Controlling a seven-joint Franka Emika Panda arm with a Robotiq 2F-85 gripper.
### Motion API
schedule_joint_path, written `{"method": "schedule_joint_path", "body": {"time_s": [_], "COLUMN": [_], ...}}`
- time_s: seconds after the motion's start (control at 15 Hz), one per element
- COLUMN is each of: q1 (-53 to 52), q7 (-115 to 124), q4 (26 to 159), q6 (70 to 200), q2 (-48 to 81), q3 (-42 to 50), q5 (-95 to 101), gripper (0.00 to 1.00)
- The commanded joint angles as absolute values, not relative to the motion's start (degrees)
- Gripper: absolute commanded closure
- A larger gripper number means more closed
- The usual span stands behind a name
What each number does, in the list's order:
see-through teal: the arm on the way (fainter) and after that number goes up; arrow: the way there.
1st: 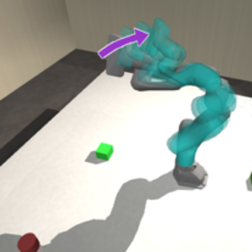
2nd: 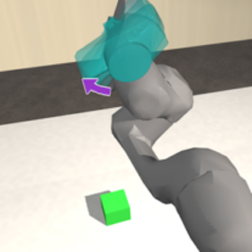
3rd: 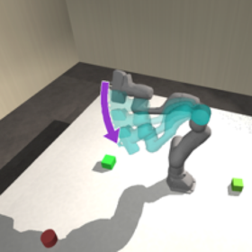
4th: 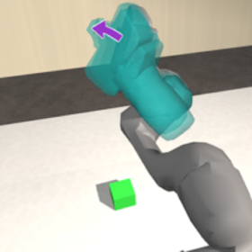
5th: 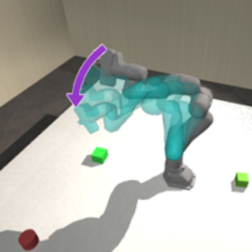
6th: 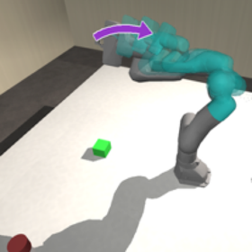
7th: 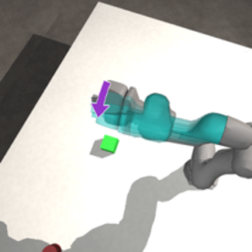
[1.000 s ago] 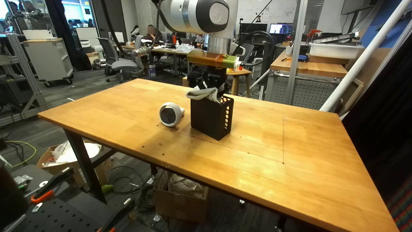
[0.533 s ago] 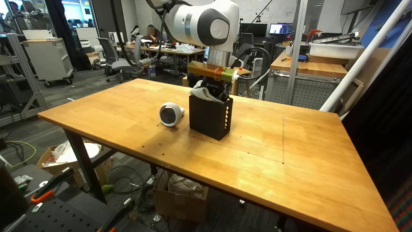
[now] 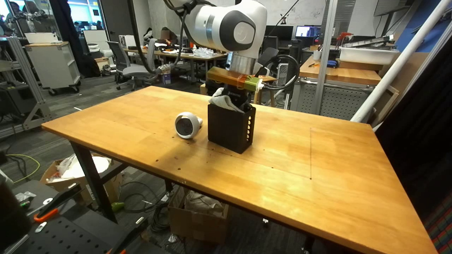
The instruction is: Pick up the white towel from the table and put it in the small basket.
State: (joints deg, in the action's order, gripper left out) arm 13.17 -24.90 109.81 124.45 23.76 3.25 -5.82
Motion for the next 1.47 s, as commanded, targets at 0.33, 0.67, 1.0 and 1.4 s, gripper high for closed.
{"method": "schedule_joint_path", "body": {"time_s": [0.33, 0.67, 1.0, 1.4], "q1": [10.65, 8.99, 8.66, 8.06], "q7": [-23.50, -22.59, -21.67, -21.31], "q4": [111.83, 113.53, 119.02, 123.11], "q6": [122.44, 120.80, 121.41, 121.78], "q2": [13.06, 5.98, 0.77, -0.14], "q3": [3.72, 3.95, 4.45, 4.32], "q5": [0.88, 4.72, 5.15, 4.87], "gripper": [1.00, 1.00, 1.00, 1.00]}}
